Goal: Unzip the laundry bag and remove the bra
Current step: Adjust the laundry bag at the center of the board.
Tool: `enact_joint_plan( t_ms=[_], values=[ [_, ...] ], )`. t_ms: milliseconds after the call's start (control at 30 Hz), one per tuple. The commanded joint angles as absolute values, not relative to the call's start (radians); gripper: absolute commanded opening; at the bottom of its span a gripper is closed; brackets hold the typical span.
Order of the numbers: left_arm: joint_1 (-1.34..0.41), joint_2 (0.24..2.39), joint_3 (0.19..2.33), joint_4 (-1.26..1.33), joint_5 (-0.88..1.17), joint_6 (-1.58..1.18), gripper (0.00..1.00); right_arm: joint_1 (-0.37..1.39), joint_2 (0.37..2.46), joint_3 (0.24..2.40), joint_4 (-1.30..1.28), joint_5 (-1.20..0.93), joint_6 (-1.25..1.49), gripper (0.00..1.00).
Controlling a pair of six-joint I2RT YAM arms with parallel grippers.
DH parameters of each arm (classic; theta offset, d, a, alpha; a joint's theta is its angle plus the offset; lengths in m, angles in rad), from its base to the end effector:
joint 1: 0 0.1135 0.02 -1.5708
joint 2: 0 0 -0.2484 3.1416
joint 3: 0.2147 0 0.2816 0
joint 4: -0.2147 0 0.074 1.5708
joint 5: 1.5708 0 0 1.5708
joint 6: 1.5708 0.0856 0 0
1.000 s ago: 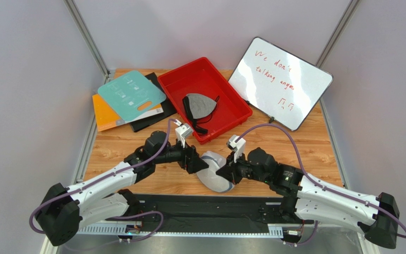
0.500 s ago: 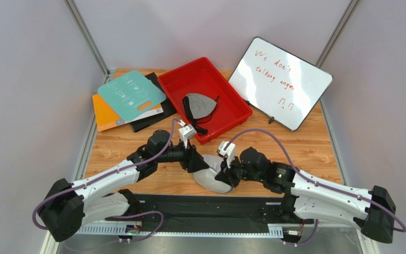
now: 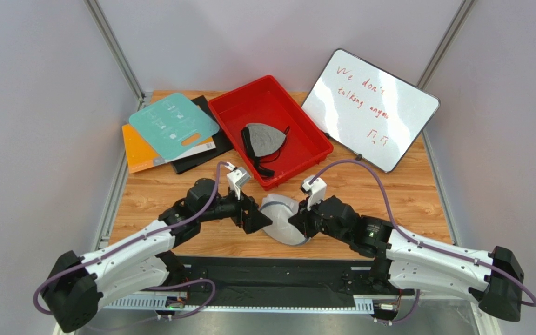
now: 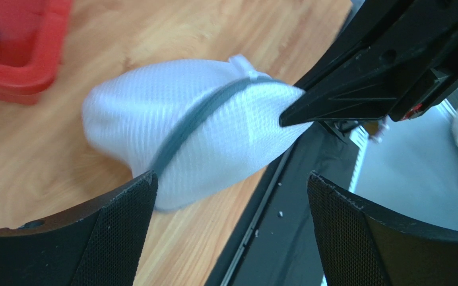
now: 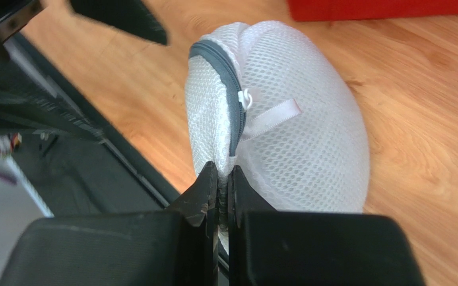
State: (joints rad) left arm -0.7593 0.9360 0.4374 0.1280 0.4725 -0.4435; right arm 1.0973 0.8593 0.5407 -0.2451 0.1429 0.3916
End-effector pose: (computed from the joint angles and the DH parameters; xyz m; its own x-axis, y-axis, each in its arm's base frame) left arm 0.1785 -0.2231 0.1802 -0.6323 0.0734 -0.7712 0.7189 0.4266 -0.5489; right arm 0.1349 0.2366 0.1876 -0.5405 -0.2264 -0.8103 -0.6705 0.6977 0.2523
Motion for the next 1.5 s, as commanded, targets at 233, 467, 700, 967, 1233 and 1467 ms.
enact_joint_plan(
  t_ms=[233, 467, 700, 967, 1233, 1467],
  values=[
    [-0.874, 0.857, 0.427, 0.083, 0.255, -0.495, 1.0, 1.121, 1.122, 0.731, -0.13, 0.387, 0.752, 0.05],
    [-0.933, 0.825, 0.396, 0.095, 0.155, -0.535, 1.0, 1.147, 1.169, 0.833, -0.273, 0.419, 0.764, 0.76],
    [-0.988, 0.935, 0.483, 0.1, 0.054, -0.549, 1.0, 1.134, 0.941, 0.821, -0.432, 0.557, 0.741, 1.0],
    [-1.043, 1.107, 0.627, 0.068, -0.067, -0.6, 0.97, 0.916, 0.813, 0.752, -0.499, 0.485, 0.727, 0.97],
    [-1.049, 1.252, 0.744, -0.041, -0.164, -0.585, 0.69, 0.882, 0.784, 0.704, -0.491, 0.414, 0.689, 0.96],
    [-1.051, 1.24, 0.749, -0.068, -0.187, -0.528, 0.25, 0.881, 0.73, 0.644, -0.408, 0.304, 0.562, 0.96]
  ],
)
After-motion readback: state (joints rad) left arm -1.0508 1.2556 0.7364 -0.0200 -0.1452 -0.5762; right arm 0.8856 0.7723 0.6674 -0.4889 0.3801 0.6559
